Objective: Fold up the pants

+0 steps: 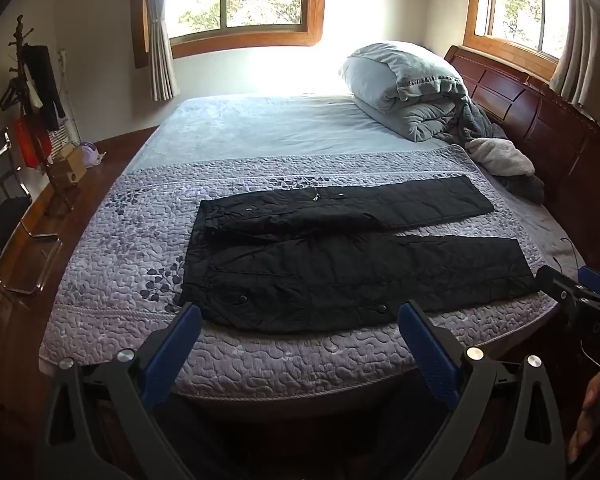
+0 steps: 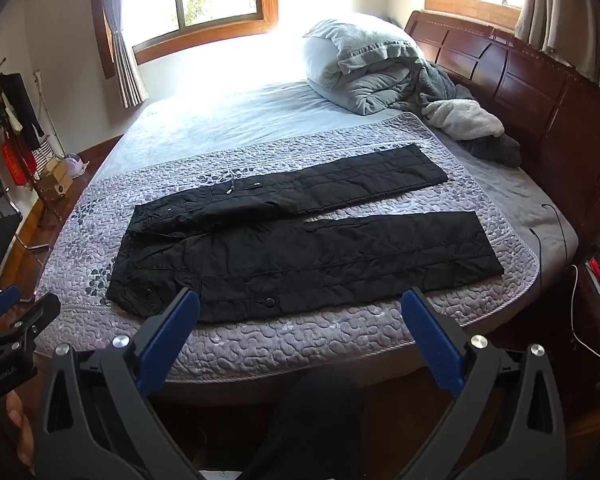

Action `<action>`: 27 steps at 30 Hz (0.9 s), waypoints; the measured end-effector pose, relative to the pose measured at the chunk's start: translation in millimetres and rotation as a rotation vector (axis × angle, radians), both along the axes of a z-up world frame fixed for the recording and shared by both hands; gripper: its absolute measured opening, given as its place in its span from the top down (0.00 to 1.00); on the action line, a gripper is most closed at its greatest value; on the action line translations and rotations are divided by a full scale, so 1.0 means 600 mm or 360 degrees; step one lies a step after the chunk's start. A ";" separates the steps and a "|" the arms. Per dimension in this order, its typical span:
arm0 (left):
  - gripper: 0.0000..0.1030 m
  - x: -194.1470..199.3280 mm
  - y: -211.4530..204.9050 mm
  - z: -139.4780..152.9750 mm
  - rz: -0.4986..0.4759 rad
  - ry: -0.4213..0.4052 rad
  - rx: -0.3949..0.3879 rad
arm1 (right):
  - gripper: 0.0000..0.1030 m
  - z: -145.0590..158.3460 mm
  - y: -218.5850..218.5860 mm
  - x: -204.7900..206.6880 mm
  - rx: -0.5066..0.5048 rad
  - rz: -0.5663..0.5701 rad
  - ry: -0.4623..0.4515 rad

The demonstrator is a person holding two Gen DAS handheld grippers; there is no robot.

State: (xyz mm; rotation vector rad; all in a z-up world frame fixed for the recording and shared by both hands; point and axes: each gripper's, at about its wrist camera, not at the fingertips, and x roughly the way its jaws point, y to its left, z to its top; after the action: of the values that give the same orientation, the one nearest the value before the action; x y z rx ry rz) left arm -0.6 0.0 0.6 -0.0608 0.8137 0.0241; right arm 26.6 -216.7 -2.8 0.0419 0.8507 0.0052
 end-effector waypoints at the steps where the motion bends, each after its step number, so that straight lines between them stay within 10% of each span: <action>1: 0.04 0.000 0.000 0.000 0.0002 0.0004 0.0006 | 0.02 0.000 0.000 0.000 0.0007 0.0000 0.0001; 27: 0.04 -0.006 0.003 0.001 0.0017 0.0001 0.0011 | 0.02 0.005 -0.001 -0.004 0.0001 0.0000 -0.0004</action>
State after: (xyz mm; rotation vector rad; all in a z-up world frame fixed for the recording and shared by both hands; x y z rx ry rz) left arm -4.2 1.9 1.1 -0.0586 0.8136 0.0367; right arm 24.0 -217.2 -0.1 0.0425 0.8484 0.0052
